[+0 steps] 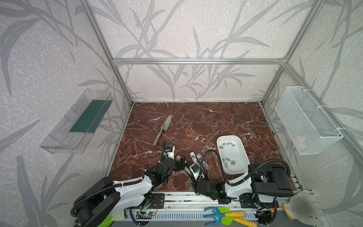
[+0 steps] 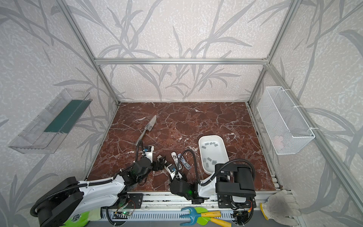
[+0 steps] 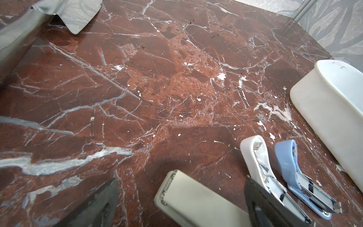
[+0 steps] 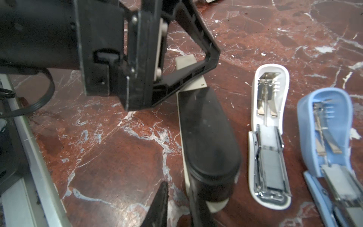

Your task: Load the staples into the stapler

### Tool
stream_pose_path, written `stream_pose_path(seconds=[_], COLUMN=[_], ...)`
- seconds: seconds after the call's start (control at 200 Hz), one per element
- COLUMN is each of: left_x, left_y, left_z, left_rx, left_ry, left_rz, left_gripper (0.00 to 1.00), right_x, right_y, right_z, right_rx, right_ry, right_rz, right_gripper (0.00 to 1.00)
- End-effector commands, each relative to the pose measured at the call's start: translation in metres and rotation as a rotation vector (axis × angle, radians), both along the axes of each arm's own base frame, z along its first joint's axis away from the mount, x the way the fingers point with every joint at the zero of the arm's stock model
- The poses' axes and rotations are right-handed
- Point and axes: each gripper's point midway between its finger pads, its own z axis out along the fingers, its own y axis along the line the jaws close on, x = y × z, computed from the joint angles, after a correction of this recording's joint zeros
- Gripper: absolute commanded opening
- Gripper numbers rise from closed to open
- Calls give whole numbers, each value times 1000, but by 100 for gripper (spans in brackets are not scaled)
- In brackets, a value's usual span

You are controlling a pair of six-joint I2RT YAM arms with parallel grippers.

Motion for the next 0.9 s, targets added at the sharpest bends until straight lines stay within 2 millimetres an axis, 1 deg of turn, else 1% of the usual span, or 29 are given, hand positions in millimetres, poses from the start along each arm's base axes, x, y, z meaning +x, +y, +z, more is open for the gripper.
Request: stream_pose_path(seconds=[0.0,0.025,0.045,0.16,0.235,0.315,0.41,0.67,0.795,0.895], left_x=[6,6,6,4,4,3,3,1,1,2], left_y=[-4,-4,-4,-2,0,0,-1,-5,-5,-4], left_z=[15,16,17,20,22,23,25,26,26,26], left_rx=[-41,-40,-39,-42,-42,-44,-51,-62,-57,-57], left_ry=[-24,-23,-22,-29,-36,-40,-41,-39,-41,-40], left_rz=[18,18,15,14,18,18,8,-10,-12,-11], left_gripper=[99,99,99,99,99,99,99,99,99,99], right_x=[-4,-5,-7,-11,-11,-4,7,25,30,32], right_y=[11,14,12,14,9,1,-4,-1,-1,1], right_z=[41,49,48,69,80,84,79,60,49,44], right_rx=[102,118,90,103,137,132,97,50,39,30], right_ry=[-50,-50,-45,-46,-57,-77,-86,-57,-39,-37], right_rz=[28,39,51,86,83,41,-6,-33,-33,-29], right_gripper=[24,24,24,24,29,33,34,40,40,40])
